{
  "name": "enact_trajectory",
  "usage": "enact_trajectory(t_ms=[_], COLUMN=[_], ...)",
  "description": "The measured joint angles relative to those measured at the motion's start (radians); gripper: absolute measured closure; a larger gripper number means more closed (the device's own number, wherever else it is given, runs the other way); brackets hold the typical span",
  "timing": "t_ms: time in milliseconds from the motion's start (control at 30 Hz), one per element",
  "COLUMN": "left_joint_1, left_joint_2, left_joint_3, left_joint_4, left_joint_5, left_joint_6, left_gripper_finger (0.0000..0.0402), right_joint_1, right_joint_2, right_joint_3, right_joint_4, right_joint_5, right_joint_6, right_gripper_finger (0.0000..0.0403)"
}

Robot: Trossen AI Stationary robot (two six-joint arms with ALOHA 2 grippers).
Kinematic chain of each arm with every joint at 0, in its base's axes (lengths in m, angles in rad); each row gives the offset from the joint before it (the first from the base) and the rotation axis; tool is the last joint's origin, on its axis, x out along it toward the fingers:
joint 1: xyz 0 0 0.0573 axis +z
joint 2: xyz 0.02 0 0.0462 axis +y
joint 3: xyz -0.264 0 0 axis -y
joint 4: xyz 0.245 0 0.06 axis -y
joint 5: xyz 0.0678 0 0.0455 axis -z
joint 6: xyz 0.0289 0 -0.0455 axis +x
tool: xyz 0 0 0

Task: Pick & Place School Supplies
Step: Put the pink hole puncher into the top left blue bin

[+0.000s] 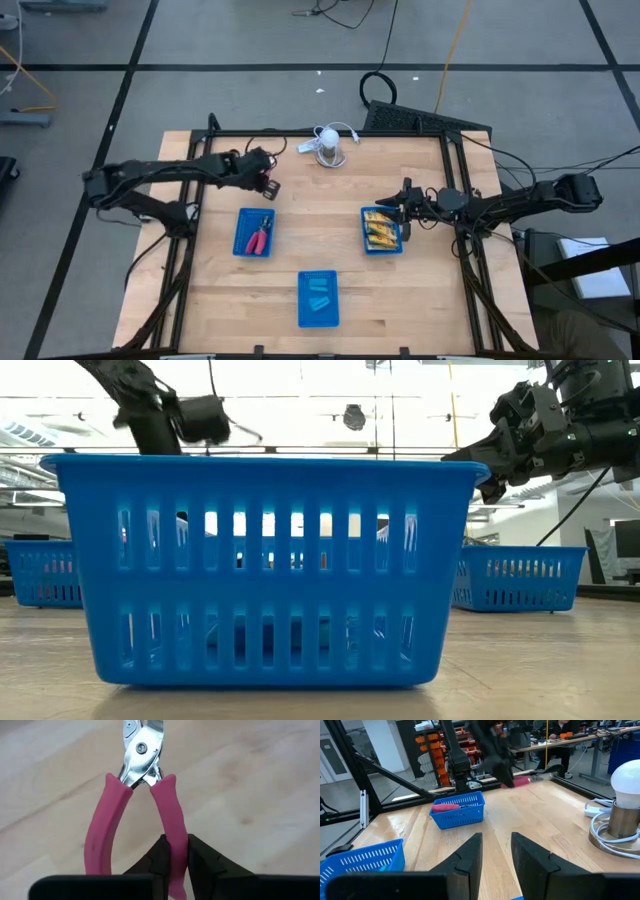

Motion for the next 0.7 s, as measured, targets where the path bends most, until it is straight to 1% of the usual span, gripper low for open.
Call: enact_trajectory(t_ms=[133,233,333,467,600,700], left_joint_1=[-0.041,-0.082,-0.138,-0.228,-0.334,-0.420], left_joint_2=[-0.104,-0.164,-0.214,-0.259,-0.287,-0.288], left_joint_3=[0.001,0.001,0.002,0.003,0.003,0.003], left_joint_4=[-0.043,-0.088,-0.114,-0.121,-0.130,-0.134], left_joint_5=[0.029,0.053,0.064,0.075,0.075,0.056], left_joint_6=[-0.024,-0.048,-0.078,-0.136,-0.210,-0.276], left_gripper_finger=[0.0348,0.0361,0.0363,0.0362,0.0349,0.0354], right_joint_1=[0.000,0.000,0.000,0.000,0.000,0.000], right_joint_2=[0.000,0.000,0.000,0.000,0.000,0.000], right_joint_3=[0.000,0.000,0.000,0.000,0.000,0.000], right_joint_4=[0.000,0.000,0.000,-0.001,-0.001,0.000], right_joint_5=[0.000,0.000,0.000,0.000,0.000,0.000], right_joint_6=[0.000,0.000,0.000,0.001,0.001,0.001], right_gripper_finger=[0.0310,0.0310,0.0310,0.0310,0.0310,0.0310])
